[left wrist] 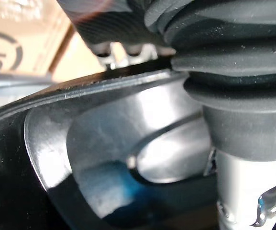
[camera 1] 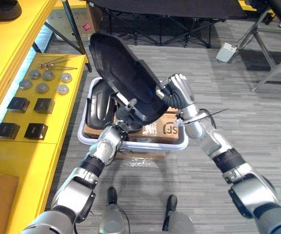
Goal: Walk over and take plastic housings, then place them on the shelf
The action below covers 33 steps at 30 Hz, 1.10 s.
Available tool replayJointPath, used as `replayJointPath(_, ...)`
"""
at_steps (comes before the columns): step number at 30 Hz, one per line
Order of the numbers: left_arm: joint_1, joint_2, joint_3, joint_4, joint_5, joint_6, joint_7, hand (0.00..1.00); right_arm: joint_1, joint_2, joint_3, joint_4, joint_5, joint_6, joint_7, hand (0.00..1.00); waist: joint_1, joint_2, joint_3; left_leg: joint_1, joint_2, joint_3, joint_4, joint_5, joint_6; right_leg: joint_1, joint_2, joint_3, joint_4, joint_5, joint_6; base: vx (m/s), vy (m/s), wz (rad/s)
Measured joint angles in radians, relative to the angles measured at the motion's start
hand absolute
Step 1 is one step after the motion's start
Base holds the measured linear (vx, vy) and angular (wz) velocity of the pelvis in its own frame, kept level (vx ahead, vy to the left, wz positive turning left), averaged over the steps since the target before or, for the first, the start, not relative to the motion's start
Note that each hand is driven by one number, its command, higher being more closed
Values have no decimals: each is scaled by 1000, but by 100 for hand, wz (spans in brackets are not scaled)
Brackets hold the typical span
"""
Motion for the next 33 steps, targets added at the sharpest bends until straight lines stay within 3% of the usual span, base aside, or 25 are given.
replayJointPath(9, 8, -4, -15, -2, 14, -29, 58, 100, 27, 30, 23, -22, 1, -25, -27, 100, 0, -6, -8, 15, 2, -3, 0, 0, 0, 30, 6, -4, -28, 9, 0, -3, -2, 0)
replayJointPath(15, 91, -49, -22, -10, -61, -88, 109, 100, 120, 79, 39, -59, 16, -28, -44, 100, 1, -23, -61, 18, 1, -5, -1, -1, -1, 42, 7, -11, -42, 10, 1, 7, -5, 1)
replayJointPath(22, 203, -89, -18, -104, -41, -159, 125, 100, 245, 117, 24, -142, 39, -29, -66, 100, 1, -29, -79, 44, 2, -4, -2, -9, -5, 70, 7, -21, -46, 7, -1, -27, -5, 0)
replayJointPath(23, 221, -92, -17, -112, -17, -164, 130, 100, 275, 126, 17, -152, 40, -29, -67, 0, 0, -30, -85, 48, 2, -4, -2, -9, -6, 73, 7, -21, -46, 6, -2, -32, -3, -3)
replayJointPath(28, 283, -94, -8, -175, 38, -175, 167, 100, 373, 151, 12, -181, 67, -50, -86, 0, -3, -32, -104, 50, 3, -4, -6, -11, -6, 74, 7, -22, -46, 1, -8, -13, -2, 0)
replayJointPath(33, 317, -125, 35, -232, 169, -200, 247, 100, 439, 173, 14, -189, 76, -18, -156, 0, 1, -42, -111, 51, 3, -6, -6, -10, -6, 77, 7, -27, -47, 1, -8, -4, -1, 1)
